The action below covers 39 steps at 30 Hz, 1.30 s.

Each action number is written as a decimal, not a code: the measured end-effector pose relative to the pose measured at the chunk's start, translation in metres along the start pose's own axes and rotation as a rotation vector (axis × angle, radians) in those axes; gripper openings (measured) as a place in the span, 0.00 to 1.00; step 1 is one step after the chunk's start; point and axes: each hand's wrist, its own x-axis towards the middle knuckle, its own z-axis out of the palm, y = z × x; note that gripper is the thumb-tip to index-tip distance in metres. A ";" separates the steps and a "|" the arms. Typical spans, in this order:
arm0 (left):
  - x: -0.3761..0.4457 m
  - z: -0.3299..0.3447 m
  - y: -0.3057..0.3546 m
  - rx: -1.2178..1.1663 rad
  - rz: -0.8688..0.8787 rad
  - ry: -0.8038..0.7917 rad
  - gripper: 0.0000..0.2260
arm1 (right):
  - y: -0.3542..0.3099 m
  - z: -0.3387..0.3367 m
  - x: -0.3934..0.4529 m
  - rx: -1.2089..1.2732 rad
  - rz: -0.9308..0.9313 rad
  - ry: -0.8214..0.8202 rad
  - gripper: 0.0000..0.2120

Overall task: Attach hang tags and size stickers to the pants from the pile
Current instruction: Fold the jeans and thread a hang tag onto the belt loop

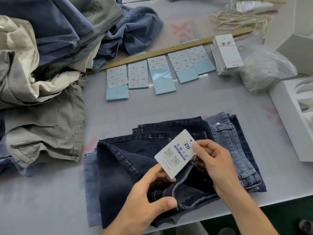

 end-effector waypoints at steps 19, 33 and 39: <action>0.001 0.011 0.020 0.880 0.715 0.362 0.13 | -0.025 -0.037 -0.033 -0.262 -0.104 -0.142 0.15; 0.113 0.007 -0.011 1.019 0.387 0.328 0.19 | 0.022 -0.041 -0.019 -0.735 -0.087 0.111 0.12; 0.145 0.010 -0.041 1.066 0.142 0.232 0.23 | 0.022 -0.031 -0.016 -0.823 -0.300 0.273 0.19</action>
